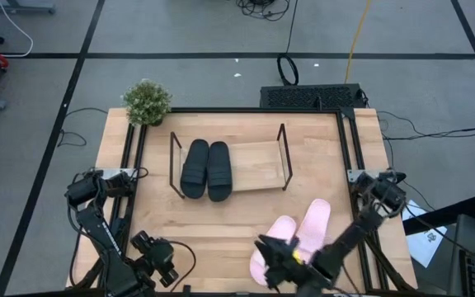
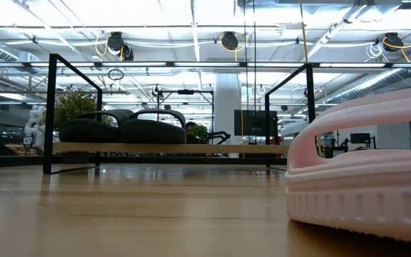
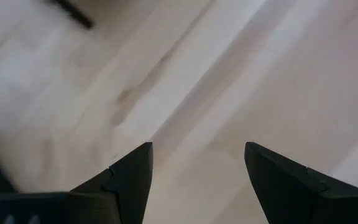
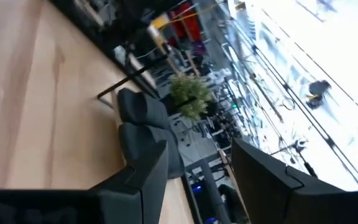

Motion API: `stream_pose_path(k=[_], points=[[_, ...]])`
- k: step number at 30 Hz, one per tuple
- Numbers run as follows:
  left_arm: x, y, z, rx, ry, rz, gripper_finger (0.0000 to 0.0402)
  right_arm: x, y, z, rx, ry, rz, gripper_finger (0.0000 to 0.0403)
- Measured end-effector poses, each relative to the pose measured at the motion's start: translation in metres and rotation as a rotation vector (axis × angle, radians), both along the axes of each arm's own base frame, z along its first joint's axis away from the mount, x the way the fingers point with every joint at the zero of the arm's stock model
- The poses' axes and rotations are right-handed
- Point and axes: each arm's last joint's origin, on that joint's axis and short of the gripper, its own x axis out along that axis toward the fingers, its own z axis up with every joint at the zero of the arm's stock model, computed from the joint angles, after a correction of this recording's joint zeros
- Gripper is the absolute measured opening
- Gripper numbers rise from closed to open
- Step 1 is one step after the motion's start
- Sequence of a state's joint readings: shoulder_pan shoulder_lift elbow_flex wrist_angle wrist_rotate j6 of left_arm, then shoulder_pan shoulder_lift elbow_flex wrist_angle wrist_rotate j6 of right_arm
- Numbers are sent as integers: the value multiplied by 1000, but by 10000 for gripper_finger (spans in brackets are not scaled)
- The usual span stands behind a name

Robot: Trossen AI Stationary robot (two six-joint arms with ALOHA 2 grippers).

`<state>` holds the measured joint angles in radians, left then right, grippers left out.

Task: Pick and place slides into the shelf
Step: Put the left pink pair of slide on the shelf

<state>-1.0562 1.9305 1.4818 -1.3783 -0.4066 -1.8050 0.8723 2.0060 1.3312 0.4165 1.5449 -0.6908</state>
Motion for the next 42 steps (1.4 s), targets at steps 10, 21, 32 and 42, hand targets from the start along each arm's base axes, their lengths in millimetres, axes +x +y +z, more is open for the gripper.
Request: stream_pose_path(k=[10, 21, 32, 42], points=[[30, -9, 1, 26, -224, -260, 250, -67, 56, 27, 163, -118, 181, 169], [121, -5, 19, 46, -441, -752, 250, -101, 75, 30, 261, -165, 272, 169], [167, -1, 13, 69, -572, -995, 250, -111, 80, 29, 255, -157, 299, 169], [185, -2, -21, 219, -537, -1094, 250, -109, 79, 29, 232, -144, 293, 169]])
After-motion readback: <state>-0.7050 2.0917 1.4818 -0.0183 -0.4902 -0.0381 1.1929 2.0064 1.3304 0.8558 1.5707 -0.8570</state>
